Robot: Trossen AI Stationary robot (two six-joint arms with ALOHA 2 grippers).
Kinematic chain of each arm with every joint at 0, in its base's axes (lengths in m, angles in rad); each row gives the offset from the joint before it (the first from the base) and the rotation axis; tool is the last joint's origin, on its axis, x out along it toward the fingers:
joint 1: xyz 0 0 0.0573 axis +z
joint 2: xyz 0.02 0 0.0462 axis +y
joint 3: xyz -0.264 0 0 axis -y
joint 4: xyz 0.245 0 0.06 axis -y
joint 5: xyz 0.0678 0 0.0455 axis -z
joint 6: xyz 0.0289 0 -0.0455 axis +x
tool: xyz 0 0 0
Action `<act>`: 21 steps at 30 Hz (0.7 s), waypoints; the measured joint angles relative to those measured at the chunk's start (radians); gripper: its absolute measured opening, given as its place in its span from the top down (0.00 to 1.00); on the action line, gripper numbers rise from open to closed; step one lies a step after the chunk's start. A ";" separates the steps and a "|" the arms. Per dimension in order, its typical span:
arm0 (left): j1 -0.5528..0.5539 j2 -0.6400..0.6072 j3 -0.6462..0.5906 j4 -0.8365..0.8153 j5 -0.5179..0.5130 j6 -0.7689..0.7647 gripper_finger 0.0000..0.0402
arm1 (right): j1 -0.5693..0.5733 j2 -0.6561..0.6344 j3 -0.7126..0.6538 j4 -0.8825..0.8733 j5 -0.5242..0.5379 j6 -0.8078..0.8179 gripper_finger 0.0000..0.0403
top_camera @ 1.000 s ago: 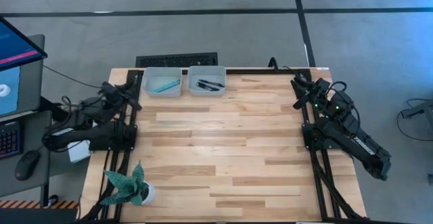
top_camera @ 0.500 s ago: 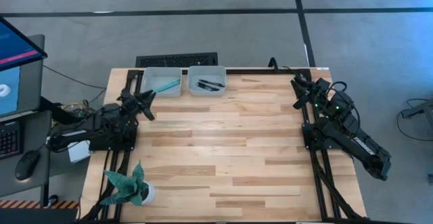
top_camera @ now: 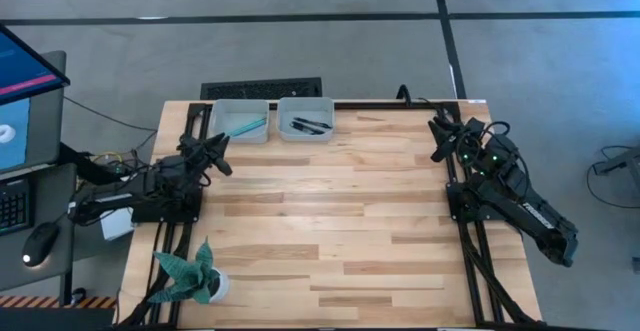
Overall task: Sort pens & pencils
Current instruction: Return to Home Position
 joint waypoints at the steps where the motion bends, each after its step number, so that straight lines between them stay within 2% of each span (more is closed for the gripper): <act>1: 0.000 0.000 0.000 -0.001 0.000 0.000 0.80 | 0.000 0.000 0.000 0.000 0.003 0.000 0.65; 5: 0.000 0.000 0.000 -0.005 0.000 -0.002 0.80 | 0.001 0.000 -0.004 0.009 0.025 0.008 0.65; 12: 0.000 0.000 0.000 -0.007 -0.001 -0.002 0.80 | 0.001 0.000 -0.133 0.194 0.023 0.018 0.64; 18: 0.000 0.000 0.000 -0.009 -0.002 0.018 0.80 | 0.001 0.000 -0.229 0.257 0.024 0.054 0.65; 21: 0.000 0.000 0.000 -0.010 -0.004 0.020 0.80 | 0.001 0.004 -0.229 0.260 0.027 0.054 0.65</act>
